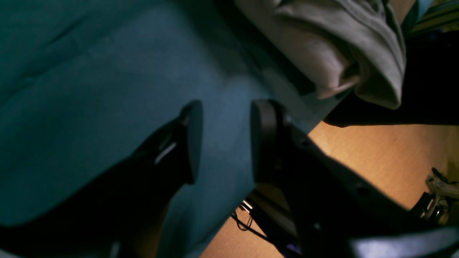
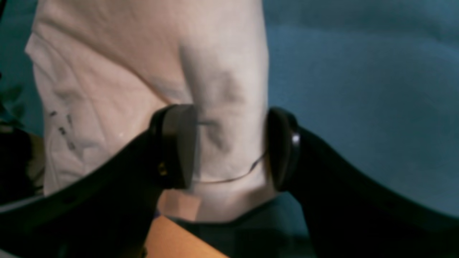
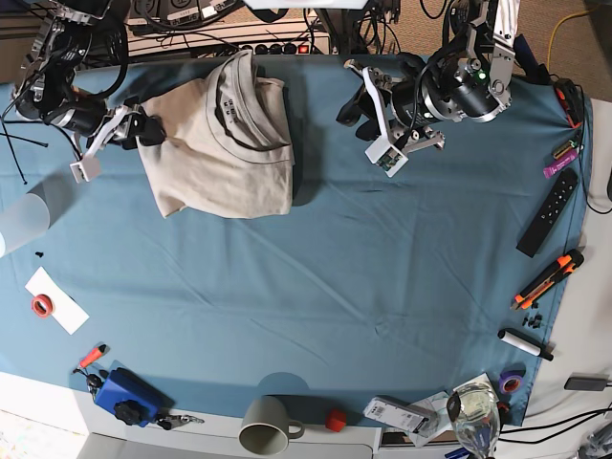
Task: Fold the T-shirt properly
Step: 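Grasp both sides of the folded bundle with both grippers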
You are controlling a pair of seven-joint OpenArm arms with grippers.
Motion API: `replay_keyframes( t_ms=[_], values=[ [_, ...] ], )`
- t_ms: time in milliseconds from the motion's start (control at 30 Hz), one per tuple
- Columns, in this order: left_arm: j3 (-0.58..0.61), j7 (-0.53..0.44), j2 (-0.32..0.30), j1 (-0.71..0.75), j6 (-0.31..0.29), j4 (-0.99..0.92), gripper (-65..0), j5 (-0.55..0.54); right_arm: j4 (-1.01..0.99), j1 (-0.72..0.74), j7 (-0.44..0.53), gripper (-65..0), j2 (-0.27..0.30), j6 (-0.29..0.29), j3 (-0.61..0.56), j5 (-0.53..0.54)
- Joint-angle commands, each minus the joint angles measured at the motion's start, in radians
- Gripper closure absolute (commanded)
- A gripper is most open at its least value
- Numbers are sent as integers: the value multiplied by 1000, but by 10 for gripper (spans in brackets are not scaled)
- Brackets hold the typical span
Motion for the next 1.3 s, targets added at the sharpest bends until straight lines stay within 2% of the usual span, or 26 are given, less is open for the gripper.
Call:
replay_keyframes(
  t_ms=[0,167,333,467,600,700,733,833,967,1100,1267],
  values=[
    [0,-25,-2,-5,-3,18,-228,-11,-20,6,5,-320,17,0,-13,13],
    [0,-21,-2,-5,-3,18,-228,-20,-154,8,5,-320,17,0,-112,55],
    [0,-13,-2,2,-13,18,-228,-97,-168,8,5,-320,17,0,-161,113],
    [0,-14,-2,10,-71,18,-232,-121,-168,8,5,-320,18,-8,-161,146],
    [0,-60,-2,12,-83,18,-312,-134,-168,8,5,-320,18,-8,-161,145],
    [0,-130,18,8,-82,18,-320,-127,-168,8,5,-320,17,-8,-161,144],
    [0,-130,32,3,-70,17,-320,-128,-168,8,5,-320,17,-8,-161,145],
    [5,-119,73,-2,46,15,-320,-114,-168,8,5,-320,16,-8,-161,142],
    [58,-108,92,-2,128,13,-320,-33,-165,11,5,-320,0,-7,-161,142],
    [113,-80,92,0,185,13,-320,36,-143,11,5,-319,-51,-7,-162,146],
    [138,-74,92,16,204,13,-320,68,-126,11,5,-319,-94,-7,-162,144]
  ],
)
